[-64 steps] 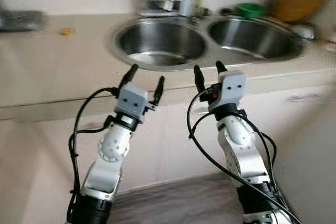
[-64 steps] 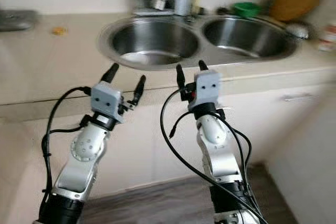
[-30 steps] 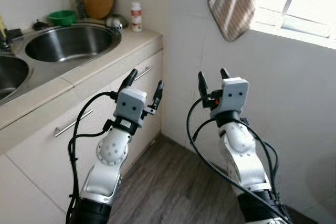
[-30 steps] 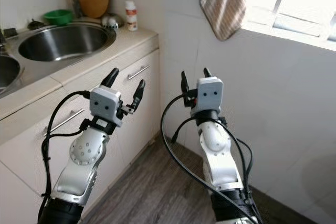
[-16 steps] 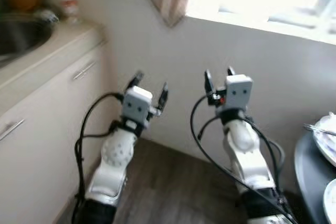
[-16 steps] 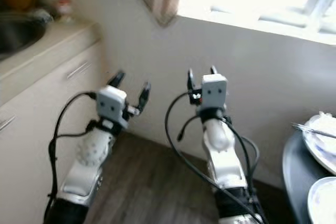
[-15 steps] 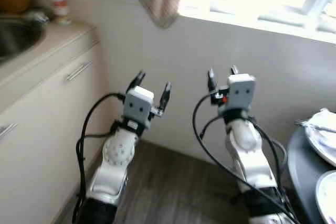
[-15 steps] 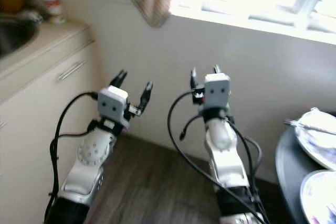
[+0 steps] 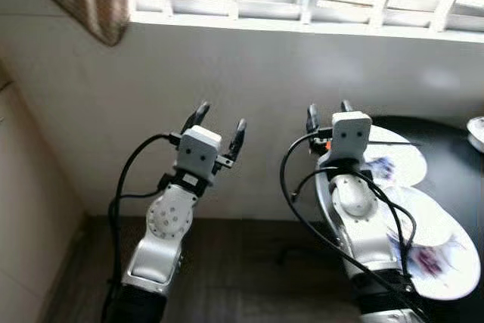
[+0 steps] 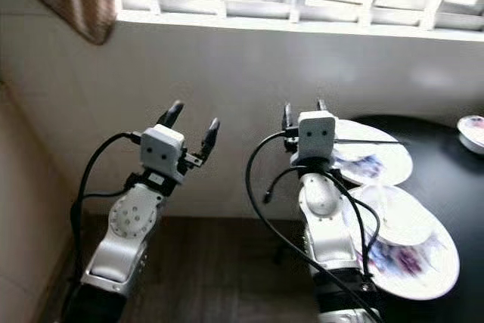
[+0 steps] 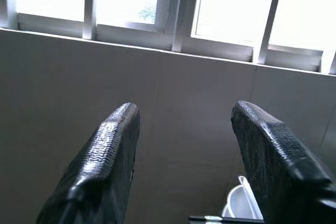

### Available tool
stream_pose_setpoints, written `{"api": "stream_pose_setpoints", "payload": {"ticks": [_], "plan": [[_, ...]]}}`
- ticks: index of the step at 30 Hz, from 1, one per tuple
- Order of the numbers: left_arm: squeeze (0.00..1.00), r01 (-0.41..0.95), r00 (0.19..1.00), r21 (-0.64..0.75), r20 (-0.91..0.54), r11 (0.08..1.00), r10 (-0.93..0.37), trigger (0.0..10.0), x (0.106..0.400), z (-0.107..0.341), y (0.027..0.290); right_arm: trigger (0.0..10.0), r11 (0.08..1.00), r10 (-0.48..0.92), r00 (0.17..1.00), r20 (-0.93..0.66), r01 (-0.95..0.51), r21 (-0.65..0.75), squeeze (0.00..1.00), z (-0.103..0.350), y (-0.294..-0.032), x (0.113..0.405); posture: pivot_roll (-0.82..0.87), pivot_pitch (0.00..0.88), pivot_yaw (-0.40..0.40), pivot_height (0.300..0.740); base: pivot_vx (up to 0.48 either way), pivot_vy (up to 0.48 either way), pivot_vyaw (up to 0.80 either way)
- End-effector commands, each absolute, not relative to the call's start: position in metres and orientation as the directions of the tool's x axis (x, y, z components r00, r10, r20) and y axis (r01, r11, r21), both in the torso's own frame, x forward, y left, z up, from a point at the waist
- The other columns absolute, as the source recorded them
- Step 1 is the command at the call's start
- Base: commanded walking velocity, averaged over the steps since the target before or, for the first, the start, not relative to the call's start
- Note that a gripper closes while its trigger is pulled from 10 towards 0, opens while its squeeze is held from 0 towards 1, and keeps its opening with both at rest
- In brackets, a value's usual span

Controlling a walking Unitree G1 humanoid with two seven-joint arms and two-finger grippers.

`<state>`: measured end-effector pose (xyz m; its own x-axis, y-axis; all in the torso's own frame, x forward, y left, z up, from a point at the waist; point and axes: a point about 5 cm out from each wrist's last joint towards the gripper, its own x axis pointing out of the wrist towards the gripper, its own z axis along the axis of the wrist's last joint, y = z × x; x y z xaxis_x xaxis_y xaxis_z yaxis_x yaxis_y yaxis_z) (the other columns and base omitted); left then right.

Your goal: Kitchen organization

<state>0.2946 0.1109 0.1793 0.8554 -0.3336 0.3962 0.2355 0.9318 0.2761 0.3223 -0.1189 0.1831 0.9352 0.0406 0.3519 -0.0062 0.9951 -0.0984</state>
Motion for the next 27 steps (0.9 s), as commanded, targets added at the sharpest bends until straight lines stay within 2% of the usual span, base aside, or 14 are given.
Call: {"api": "stream_pose_setpoints", "payload": {"ticks": [1, 14, 17, 22, 24, 27], "plan": [[0.00, 0.249, 0.849, 0.272, 0.401, 0.929, -0.345, 10.0, 0.294, 0.181, 0.106, 10.0, 0.995, 0.018, 0.939, 0.344, 0.017, -0.100, 0.00, 0.183, -0.125, 0.324, 0.05, 0.000, -0.032, 0.740, 0.000, 0.000, -0.80], [0.00, 0.255, 0.857, 0.270, 0.382, 0.929, -0.346, 10.0, 0.295, 0.177, 0.106, 10.0, 0.991, -0.007, 0.956, 0.295, 0.045, -0.123, 0.00, 0.177, -0.131, 0.326, 0.05, 0.000, -0.032, 0.740, 0.000, 0.000, -0.80], [0.00, 0.260, 0.858, 0.289, 0.369, 0.921, -0.358, 10.0, 0.294, 0.175, 0.104, 10.0, 0.986, 0.001, 0.973, 0.231, 0.037, -0.160, 0.00, 0.170, -0.136, 0.331, 0.05, 0.000, -0.035, 0.740, 0.000, 0.000, -0.80], [0.00, 0.263, 0.861, 0.298, 0.357, 0.918, -0.362, 10.0, 0.295, 0.174, 0.104, 10.0, 0.979, 0.045, 0.984, 0.171, -0.010, -0.204, 0.00, 0.164, -0.139, 0.335, 0.04, 0.000, -0.033, 0.740, 0.000, 0.000, 0.00], [0.00, 0.265, 0.863, 0.295, 0.353, 0.918, -0.362, 10.0, 0.295, 0.173, 0.103, 10.0, 0.967, 0.087, 0.995, 0.053, -0.072, -0.246, 0.00, 0.155, -0.152, 0.344, 0.03, 0.000, -0.033, 0.740, 0.000, 0.000, 0.00], [0.00, 0.265, 0.864, 0.293, 0.350, 0.919, -0.361, 10.0, 0.296, 0.172, 0.103, 10.0, 0.953, 0.096, 0.995, -0.038, -0.102, -0.285, 0.00, 0.148, -0.161, 0.348, 0.03, 0.000, -0.033, 0.740, 0.000, 0.000, 0.00]]}}
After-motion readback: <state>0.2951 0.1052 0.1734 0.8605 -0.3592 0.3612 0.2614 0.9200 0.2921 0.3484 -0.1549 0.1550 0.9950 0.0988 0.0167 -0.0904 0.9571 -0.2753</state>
